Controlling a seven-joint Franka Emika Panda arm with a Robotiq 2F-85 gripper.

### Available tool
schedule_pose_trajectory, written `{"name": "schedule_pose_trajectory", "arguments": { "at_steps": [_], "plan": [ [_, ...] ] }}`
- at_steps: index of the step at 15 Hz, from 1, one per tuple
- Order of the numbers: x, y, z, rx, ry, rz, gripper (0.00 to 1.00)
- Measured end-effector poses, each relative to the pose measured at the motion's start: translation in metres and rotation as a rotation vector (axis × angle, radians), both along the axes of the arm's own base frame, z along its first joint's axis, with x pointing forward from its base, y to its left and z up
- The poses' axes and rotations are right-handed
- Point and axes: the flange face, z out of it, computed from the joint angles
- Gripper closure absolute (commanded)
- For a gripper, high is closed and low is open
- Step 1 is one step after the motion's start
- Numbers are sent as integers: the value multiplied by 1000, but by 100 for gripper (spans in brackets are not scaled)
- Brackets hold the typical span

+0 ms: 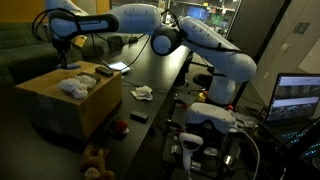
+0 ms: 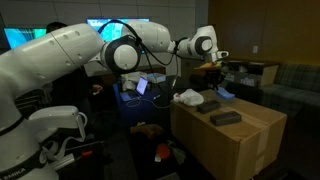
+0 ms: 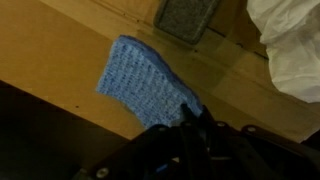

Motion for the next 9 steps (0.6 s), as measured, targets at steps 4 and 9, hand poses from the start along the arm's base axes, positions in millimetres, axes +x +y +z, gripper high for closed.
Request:
{"name": "schedule_pose_trajectory", "arguments": {
  "at_steps": [4,9],
  "plan": [
    [0,-13,29,-32,-26,-38,97],
    [-13,-37,52,-58,87,-92,97]
  ]
}}
